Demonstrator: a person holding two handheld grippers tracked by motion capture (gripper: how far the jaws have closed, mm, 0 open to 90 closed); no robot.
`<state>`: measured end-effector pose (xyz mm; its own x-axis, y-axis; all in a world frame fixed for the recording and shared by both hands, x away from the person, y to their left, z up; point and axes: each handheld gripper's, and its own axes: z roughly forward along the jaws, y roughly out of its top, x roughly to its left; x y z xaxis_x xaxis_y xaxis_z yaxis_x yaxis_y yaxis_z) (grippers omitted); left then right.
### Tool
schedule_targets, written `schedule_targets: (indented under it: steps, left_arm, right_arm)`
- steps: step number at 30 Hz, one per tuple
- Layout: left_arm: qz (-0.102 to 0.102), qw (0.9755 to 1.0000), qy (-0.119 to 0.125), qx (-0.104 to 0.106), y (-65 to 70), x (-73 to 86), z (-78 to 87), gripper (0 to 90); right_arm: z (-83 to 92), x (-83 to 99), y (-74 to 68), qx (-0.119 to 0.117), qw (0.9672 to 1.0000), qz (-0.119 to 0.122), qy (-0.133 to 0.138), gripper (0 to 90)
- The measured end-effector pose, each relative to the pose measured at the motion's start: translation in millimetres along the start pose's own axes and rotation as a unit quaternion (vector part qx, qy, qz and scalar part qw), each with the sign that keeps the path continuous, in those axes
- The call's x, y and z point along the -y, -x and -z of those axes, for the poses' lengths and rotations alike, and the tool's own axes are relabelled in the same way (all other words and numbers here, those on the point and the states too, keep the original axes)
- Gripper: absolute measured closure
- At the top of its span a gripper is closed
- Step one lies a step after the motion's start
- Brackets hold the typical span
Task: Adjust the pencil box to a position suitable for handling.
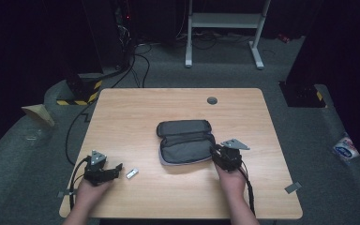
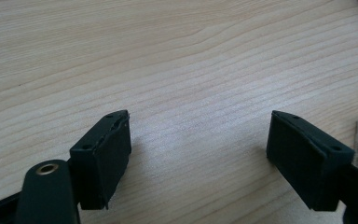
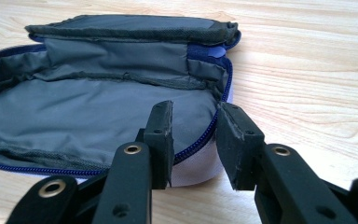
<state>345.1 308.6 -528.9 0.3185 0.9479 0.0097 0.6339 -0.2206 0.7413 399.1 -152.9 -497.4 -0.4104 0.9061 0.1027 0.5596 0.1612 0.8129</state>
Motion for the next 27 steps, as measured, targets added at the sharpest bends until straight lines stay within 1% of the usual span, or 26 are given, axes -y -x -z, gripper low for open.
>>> schedule_targets:
  steps: [2, 3, 9, 15, 19, 22, 25, 26, 27]
  left_arm:
    - [0.000, 1.0000, 0.000, 0.000, 0.0, 0.0, 0.0, 22.1]
    - [0.000, 1.0000, 0.000, 0.000, 0.0, 0.0, 0.0, 22.1]
    - [0.000, 1.0000, 0.000, 0.000, -0.1, 0.0, 0.0, 22.1]
    - [0.000, 1.0000, 0.000, 0.000, -0.1, 0.0, 0.0, 22.1]
    - [-0.001, 1.0000, 0.000, 0.000, -0.1, -0.1, -0.1, 22.1]
    - [-0.001, 1.0000, 0.001, 0.001, 0.0, -0.3, -0.4, 22.1]
    - [-0.001, 1.0000, 0.001, 0.001, 0.0, -0.3, -0.6, 22.1]
    - [-0.002, 1.0000, 0.001, 0.001, 0.0, -0.4, -0.6, 22.1]
    - [-0.002, 1.0000, 0.001, 0.001, 0.0, -0.4, -0.6, 22.1]
  right_arm:
    - [0.2, 1.3, -1.7, -0.002, 1.0000, 0.004, 0.002, 65.2]
    - [0.7, 2.2, -3.6, -0.003, 1.0000, 0.001, 0.002, 64.8]
    - [1.6, 5.1, -10.3, -0.007, 1.0000, 0.003, 0.003, 63.1]
    - [2.3, 7.0, -13.9, -0.009, 0.9999, 0.002, 0.005, 62.7]
    - [2.9, 8.3, -16.7, -0.013, 0.9999, 0.006, 0.004, 62.2]
    - [5.4, 8.3, -19.4, -0.017, 0.9997, 0.011, 0.010, 61.6]
    - [7.4, 8.1, -21.0, -0.017, 0.9997, 0.011, 0.012, 60.8]
    - [10.9, 7.3, -20.7, -0.017, 0.9996, 0.013, 0.018, 59.6]
    - [13.5, 6.7, -20.5, -0.017, 0.9996, 0.009, 0.021, 59.0]
